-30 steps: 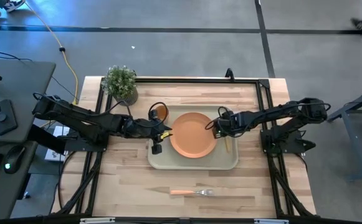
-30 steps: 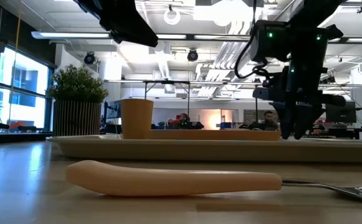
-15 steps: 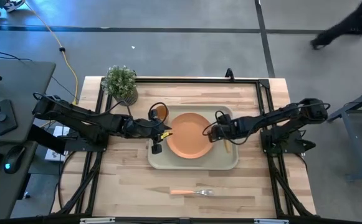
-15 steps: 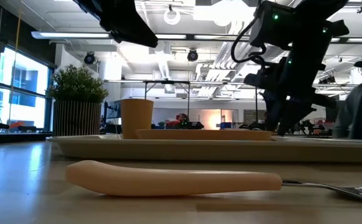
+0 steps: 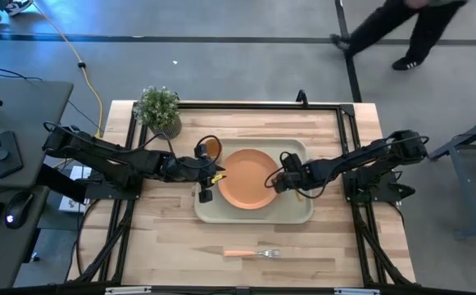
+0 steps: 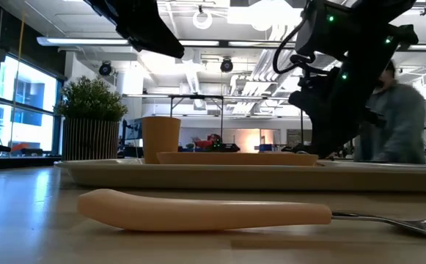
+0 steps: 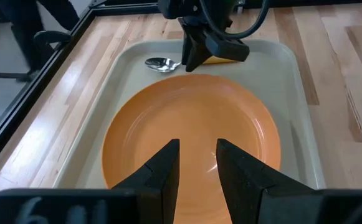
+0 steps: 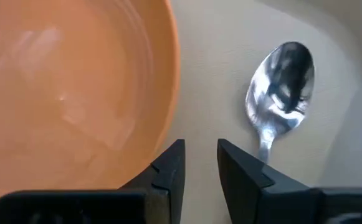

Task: Pick and place plate/cup/fork/spoon on tray
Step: Put the light orange fork on the light brown tray to the right of the orange plate

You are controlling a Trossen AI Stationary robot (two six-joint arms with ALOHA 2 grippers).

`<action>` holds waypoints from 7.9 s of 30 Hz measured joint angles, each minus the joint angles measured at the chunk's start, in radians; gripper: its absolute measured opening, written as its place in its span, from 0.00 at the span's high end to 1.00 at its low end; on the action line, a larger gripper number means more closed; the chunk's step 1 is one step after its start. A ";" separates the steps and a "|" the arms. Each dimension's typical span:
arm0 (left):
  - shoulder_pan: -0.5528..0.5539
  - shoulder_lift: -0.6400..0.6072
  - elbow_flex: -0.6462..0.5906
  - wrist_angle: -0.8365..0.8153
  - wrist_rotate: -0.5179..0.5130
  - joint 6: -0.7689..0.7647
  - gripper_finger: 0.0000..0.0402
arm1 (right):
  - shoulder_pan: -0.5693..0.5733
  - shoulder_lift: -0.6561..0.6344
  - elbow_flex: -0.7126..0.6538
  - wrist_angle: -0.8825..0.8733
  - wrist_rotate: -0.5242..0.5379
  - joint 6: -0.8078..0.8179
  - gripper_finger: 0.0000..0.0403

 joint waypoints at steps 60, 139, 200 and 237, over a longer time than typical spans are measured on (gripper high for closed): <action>-0.341 0.448 -0.061 0.448 0.209 0.051 0.77 | 0.630 0.294 0.206 0.298 -0.222 0.440 0.36; -0.146 0.547 0.239 0.333 0.271 0.077 0.77 | 0.398 0.142 0.530 -0.402 -0.172 -0.333 1.00; -0.079 0.538 0.243 0.651 0.191 -0.087 1.00 | 0.507 0.030 0.737 -0.521 0.500 -0.244 0.71; 0.008 0.543 0.185 0.963 0.439 -0.100 1.00 | 0.635 0.204 0.737 -0.782 0.751 0.073 0.50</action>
